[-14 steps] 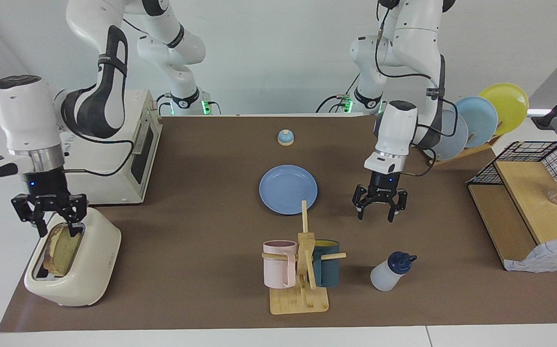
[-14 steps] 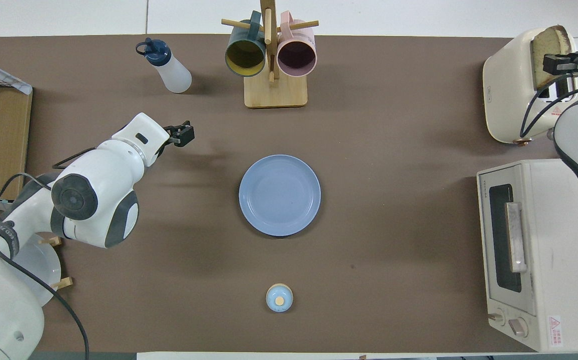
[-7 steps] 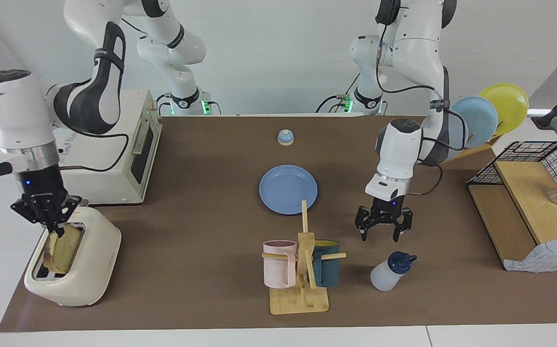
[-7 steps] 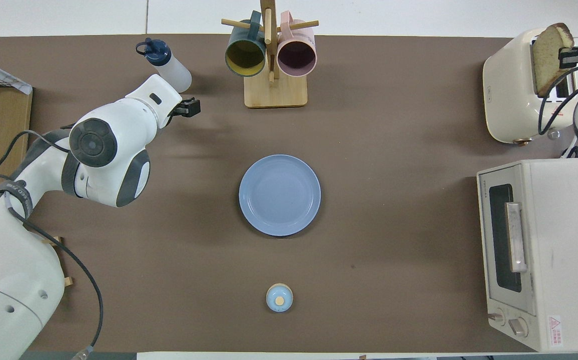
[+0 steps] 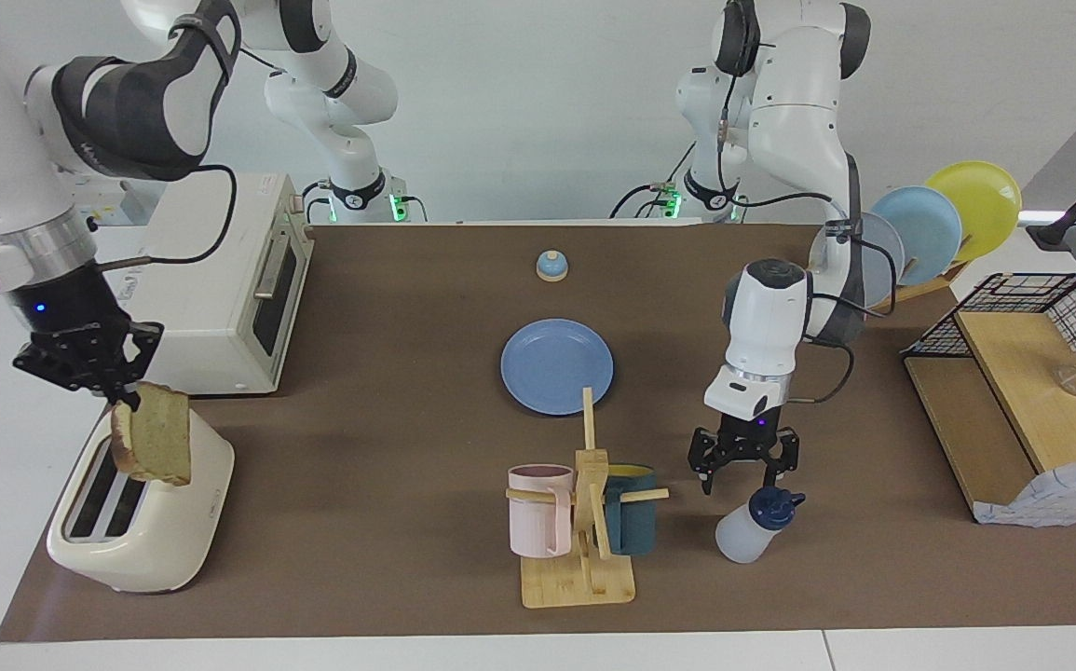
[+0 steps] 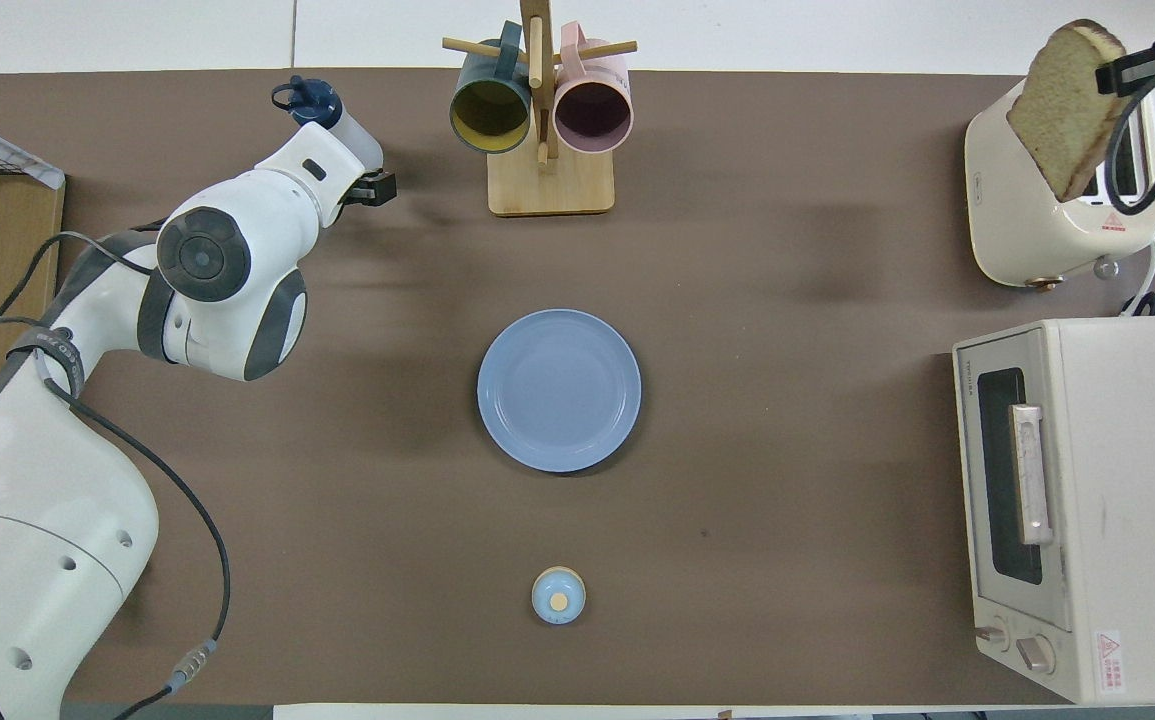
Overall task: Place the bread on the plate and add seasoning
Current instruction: 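Pull the bread from the toaster onto the plate with the right gripper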
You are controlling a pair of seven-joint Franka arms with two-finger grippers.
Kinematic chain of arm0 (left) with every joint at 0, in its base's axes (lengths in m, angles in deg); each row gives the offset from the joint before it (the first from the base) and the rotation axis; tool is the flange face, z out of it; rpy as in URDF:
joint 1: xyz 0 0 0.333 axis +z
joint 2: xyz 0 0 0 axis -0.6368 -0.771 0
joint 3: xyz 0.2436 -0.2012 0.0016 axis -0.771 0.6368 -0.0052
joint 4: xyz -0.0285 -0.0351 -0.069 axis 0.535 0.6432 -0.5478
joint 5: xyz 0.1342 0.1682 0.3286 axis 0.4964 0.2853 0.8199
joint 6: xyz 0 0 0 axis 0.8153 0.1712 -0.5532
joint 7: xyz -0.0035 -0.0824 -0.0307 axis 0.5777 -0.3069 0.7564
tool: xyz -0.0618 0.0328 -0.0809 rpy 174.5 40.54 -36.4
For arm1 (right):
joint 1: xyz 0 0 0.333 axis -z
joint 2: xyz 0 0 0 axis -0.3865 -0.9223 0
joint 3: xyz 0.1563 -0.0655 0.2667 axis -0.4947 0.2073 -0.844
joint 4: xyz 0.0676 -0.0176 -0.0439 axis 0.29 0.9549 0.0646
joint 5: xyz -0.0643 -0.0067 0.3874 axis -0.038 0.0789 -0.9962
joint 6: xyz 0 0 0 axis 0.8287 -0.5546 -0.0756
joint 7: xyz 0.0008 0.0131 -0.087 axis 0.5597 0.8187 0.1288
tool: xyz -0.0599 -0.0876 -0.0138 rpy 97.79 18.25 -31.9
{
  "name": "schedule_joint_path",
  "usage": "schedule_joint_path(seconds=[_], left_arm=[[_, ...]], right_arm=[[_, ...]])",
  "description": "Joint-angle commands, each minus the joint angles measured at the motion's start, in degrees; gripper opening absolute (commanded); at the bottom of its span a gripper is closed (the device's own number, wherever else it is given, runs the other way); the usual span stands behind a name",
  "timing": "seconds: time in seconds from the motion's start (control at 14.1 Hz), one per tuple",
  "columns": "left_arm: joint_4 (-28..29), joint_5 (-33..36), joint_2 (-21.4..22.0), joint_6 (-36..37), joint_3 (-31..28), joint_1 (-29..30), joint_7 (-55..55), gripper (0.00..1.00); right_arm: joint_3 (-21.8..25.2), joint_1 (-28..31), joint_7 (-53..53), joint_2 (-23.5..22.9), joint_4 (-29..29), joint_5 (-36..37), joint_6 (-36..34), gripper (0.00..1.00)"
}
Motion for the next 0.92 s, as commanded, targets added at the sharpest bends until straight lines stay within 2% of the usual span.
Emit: schedule_joint_path(seconds=[0.0,0.28,0.57,0.64,0.85], left_arm=[[-3.13,1.17,-2.74,-1.10,-2.04,-1.51,1.73,1.00],[-5.86,1.17,-4.41,-1.11,-2.30,-1.51,2.78,1.00],[-9.20,0.82,-6.08,-0.76,-2.21,-1.34,3.13,1.00],[-9.64,0.82,-6.26,-0.58,-2.21,-1.34,3.22,1.00],[-9.82,0.91,-6.61,-0.58,-2.22,-0.99,3.22,1.00]], right_arm=[[0.07,-3.82,-5.58,0.17,-1.38,-1.00,-3.74,0.00],[-1.68,-6.91,-6.03,2.10,0.45,-1.53,-4.37,0.00],[-2.22,-15.42,-6.47,6.93,9.49,-1.53,-4.38,0.00],[-2.13,-18.31,-9.69,7.98,12.04,-1.62,-2.20,0.00],[-2.48,-24.04,-29.44,12.81,23.27,-3.97,5.62,0.00]])
